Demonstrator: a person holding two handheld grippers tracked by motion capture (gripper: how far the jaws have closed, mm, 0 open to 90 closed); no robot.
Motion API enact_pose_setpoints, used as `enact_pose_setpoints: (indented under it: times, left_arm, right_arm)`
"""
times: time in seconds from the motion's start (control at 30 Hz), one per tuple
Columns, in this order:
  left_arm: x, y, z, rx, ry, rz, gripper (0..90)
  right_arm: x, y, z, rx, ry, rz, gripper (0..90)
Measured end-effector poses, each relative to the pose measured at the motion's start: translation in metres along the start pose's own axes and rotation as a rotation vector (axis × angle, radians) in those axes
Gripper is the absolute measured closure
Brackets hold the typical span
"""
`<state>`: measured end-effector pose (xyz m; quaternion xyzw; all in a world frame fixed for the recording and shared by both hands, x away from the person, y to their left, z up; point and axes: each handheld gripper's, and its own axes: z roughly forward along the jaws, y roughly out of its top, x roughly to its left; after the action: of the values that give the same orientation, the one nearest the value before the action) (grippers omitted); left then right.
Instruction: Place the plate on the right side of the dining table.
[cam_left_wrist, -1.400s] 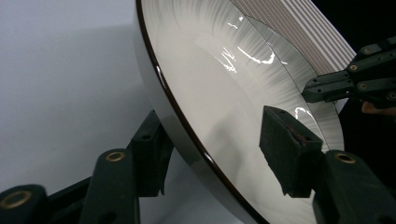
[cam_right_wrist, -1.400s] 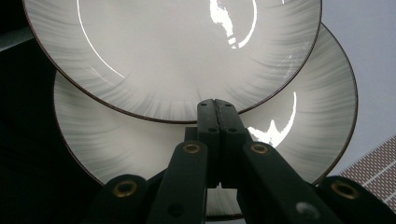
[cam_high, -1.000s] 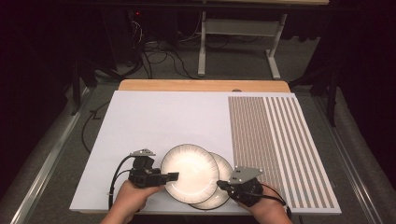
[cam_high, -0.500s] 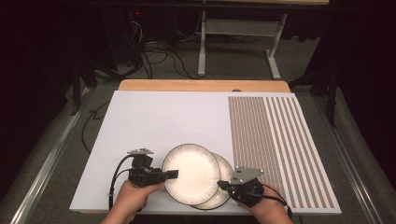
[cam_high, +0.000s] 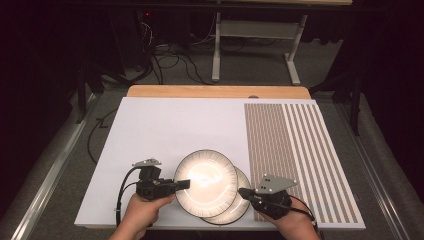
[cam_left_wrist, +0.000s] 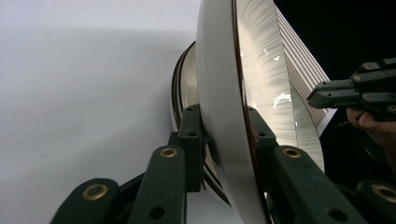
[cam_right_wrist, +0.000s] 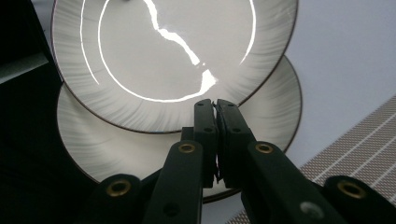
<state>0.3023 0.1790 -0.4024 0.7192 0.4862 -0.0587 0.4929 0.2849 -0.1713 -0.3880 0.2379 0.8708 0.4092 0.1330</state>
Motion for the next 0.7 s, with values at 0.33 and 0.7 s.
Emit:
enact_pose_setpoints:
  times: [0.33,0.7]
  left_arm:
    - [-0.01,0.001,-0.005,-0.078,-0.005,0.066,78.8]
    - [-0.014,0.002,-0.008,-0.134,0.032,0.138,80.2]
  right_arm:
    - [-0.015,-0.003,-0.019,-0.053,-0.048,0.062,81.6]
    - [-0.037,-0.009,-0.042,-0.115,-0.128,0.132,68.1]
